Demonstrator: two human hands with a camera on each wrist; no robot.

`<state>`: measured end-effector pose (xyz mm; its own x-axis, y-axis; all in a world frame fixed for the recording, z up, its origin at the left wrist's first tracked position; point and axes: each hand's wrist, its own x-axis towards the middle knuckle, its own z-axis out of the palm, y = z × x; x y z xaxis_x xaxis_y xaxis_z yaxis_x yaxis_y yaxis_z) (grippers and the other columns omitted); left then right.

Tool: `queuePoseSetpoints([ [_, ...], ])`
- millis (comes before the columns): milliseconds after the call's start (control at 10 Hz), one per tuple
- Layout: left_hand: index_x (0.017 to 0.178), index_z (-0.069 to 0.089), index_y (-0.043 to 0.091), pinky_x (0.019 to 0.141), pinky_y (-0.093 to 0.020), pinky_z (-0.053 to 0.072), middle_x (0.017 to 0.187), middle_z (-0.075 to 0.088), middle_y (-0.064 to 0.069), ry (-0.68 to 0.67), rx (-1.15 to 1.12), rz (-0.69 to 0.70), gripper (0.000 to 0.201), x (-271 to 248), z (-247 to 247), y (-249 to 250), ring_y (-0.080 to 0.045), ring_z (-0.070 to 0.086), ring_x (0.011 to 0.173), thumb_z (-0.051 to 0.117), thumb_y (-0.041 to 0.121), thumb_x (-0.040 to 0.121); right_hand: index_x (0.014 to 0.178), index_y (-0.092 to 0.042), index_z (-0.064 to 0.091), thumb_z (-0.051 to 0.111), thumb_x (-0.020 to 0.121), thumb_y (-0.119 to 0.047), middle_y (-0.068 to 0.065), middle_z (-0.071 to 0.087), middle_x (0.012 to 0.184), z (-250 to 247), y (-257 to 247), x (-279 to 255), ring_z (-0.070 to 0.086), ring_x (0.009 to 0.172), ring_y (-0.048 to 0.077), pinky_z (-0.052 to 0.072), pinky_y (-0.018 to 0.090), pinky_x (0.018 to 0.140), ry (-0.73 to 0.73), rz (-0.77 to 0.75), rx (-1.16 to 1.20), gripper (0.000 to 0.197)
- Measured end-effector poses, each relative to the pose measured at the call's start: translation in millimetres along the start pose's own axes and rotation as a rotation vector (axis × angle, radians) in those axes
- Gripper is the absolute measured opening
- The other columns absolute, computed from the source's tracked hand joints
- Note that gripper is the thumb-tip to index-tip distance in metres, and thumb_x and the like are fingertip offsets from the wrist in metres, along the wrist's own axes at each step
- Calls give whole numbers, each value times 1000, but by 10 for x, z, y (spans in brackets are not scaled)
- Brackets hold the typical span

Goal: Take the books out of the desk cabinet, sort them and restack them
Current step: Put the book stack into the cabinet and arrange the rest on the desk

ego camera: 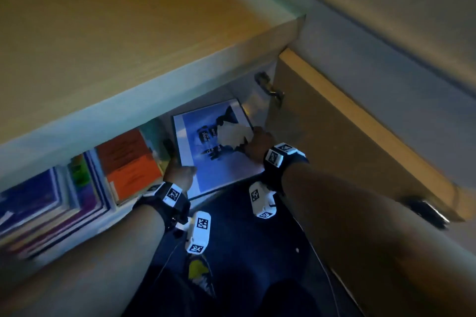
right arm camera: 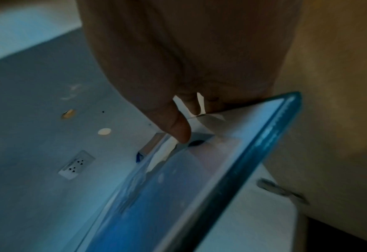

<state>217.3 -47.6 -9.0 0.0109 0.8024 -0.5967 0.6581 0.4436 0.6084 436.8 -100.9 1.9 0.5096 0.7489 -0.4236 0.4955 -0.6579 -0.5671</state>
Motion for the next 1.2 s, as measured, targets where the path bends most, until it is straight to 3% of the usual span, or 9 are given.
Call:
queuePoseSetpoints([
  [100, 146, 39, -2, 102, -39, 43, 146, 47, -20, 75, 39, 129, 62, 538, 116, 239, -36, 47, 133, 66, 13, 91, 143, -3, 49, 55, 101, -18, 21, 51, 146, 42, -154, 554, 51, 134, 39, 43, 43, 108, 25, -140, -94, 45],
  [300, 146, 43, 22, 105, -40, 46, 150, 46, -12, 14, 190, 408, 91, 1140, 310, 344, -33, 49, 131, 86, 43, 69, 133, -3, 59, 50, 103, -20, 21, 56, 140, 188, -217, 1529, 56, 130, 39, 46, 39, 101, 115, -355, -371, 35],
  [500, 155, 21, 38, 113, -49, 36, 158, 28, -14, 59, 585, 476, 124, 1354, 434, 240, -40, 30, 142, 75, 78, 52, 117, -9, 67, 54, 95, -21, 17, 65, 128, 524, -134, 1851, 66, 115, 36, 56, 40, 96, 157, -401, -586, 28],
  [600, 155, 18, 43, 114, -50, 30, 158, 25, -14, 105, 672, 449, 114, 1322, 473, 221, -43, 22, 143, 74, 75, 61, 115, -12, 63, 58, 89, -24, 15, 68, 122, 539, -98, 1843, 68, 106, 35, 58, 37, 87, 138, -362, -581, 29],
  [700, 155, 21, 40, 114, -46, 28, 159, 26, -13, 148, 676, 451, 105, 1246, 497, 232, -40, 21, 144, 72, 70, 69, 124, -14, 62, 56, 89, -38, 9, 67, 126, 535, -105, 1800, 66, 110, 32, 51, 36, 90, 112, -359, -611, 43],
  [800, 155, 25, 39, 113, -46, 29, 157, 25, -14, 167, 641, 436, 105, 1267, 542, 230, -40, 21, 143, 75, 67, 67, 144, -24, 54, 49, 77, -61, 8, 58, 145, 514, -20, 1753, 60, 124, 32, 50, 37, 99, 67, -400, -583, 76],
  [900, 154, 26, 41, 112, -47, 31, 154, 26, -15, 172, 613, 439, 105, 1274, 575, 209, -41, 22, 141, 76, 67, 65, 155, -34, 39, 48, 92, -55, 12, 46, 155, 551, 99, 1776, 50, 135, 35, 43, 39, 107, 93, -402, -587, 67],
  [1100, 154, 28, 39, 114, -46, 29, 154, 25, -16, 146, 632, 459, 103, 1288, 539, 218, -41, 21, 142, 71, 74, 66, 152, -23, 39, 40, 98, -45, 16, 34, 157, 786, 184, 1700, 36, 140, 44, 38, 54, 112, 176, -348, -602, 58],
  [1200, 152, 30, 40, 112, -46, 30, 150, 28, -17, 166, 651, 473, 100, 1362, 568, 195, -41, 23, 140, 68, 75, 67, 152, -26, 37, 40, 91, -49, 14, 34, 158, 771, 187, 1693, 35, 139, 44, 37, 57, 111, 146, -344, -614, 65],
])
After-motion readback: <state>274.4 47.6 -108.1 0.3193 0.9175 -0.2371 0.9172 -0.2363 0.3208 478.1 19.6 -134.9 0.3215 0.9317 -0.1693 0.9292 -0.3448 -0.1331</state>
